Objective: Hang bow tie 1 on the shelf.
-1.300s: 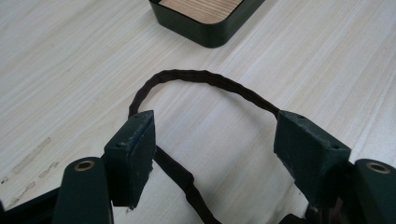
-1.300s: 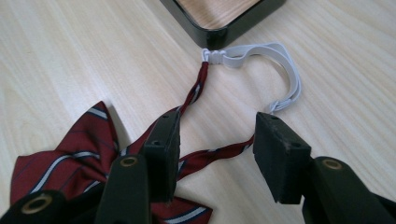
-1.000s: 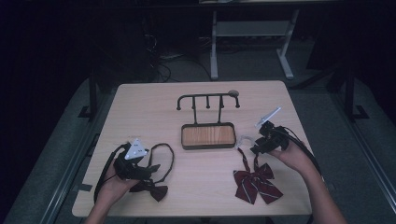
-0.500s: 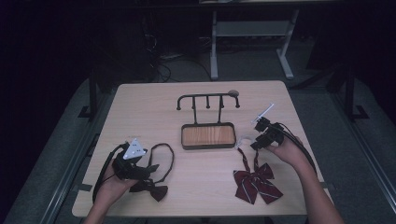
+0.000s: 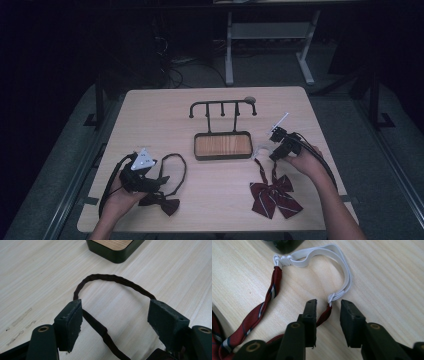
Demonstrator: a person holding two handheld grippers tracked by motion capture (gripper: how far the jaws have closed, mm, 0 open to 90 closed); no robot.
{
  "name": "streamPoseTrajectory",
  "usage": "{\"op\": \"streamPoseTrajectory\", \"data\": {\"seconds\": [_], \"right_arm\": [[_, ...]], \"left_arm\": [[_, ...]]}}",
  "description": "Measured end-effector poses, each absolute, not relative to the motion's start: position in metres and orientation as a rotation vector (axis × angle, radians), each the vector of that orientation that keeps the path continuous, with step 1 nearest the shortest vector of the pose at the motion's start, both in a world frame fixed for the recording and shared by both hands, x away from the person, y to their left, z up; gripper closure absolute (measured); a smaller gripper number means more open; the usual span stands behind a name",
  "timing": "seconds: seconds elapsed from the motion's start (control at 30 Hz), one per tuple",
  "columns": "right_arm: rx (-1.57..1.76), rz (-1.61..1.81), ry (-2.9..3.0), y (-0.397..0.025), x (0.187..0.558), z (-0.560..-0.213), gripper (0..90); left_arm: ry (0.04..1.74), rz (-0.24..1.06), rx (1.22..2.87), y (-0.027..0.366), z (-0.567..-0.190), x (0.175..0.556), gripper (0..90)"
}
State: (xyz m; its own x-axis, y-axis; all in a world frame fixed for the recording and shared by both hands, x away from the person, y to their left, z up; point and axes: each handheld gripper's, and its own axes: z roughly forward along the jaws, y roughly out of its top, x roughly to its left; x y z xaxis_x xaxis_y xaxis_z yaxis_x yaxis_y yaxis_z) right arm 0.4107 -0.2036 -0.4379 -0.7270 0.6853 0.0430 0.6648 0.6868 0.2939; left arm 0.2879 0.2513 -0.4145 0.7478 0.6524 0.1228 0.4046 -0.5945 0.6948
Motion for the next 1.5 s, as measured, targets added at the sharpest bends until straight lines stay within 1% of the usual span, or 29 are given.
{"op": "streamPoseTrajectory", "data": {"seconds": [0.03,0.3,0.37,0.5,0.67,1.2,1.37,1.5], "right_arm": [[1.135,0.434,2.817,-0.203,0.411,-0.439,68.9],[1.132,0.416,2.812,-0.202,0.411,-0.440,74.0],[1.114,0.406,2.809,-0.200,0.411,-0.439,77.6],[1.116,0.393,2.810,-0.199,0.411,-0.441,79.7],[1.108,0.391,2.818,-0.200,0.410,-0.441,85.8],[1.030,0.581,2.887,-0.215,0.394,-0.416,86.5],[0.981,0.622,2.897,-0.217,0.389,-0.404,86.5],[0.939,0.673,2.906,-0.218,0.384,-0.386,86.5]], "left_arm": [[0.791,0.484,2.280,0.251,-0.414,0.288,28.4],[0.790,0.487,2.285,0.252,-0.415,0.288,28.4],[0.791,0.488,2.285,0.252,-0.415,0.288,28.3],[0.796,0.489,2.282,0.252,-0.415,0.288,27.9],[0.799,0.493,2.277,0.252,-0.415,0.288,27.8],[0.795,0.490,2.287,0.251,-0.416,0.288,27.9],[0.800,0.484,2.291,0.251,-0.417,0.289,27.9],[0.800,0.484,2.294,0.251,-0.417,0.289,27.8]]}}
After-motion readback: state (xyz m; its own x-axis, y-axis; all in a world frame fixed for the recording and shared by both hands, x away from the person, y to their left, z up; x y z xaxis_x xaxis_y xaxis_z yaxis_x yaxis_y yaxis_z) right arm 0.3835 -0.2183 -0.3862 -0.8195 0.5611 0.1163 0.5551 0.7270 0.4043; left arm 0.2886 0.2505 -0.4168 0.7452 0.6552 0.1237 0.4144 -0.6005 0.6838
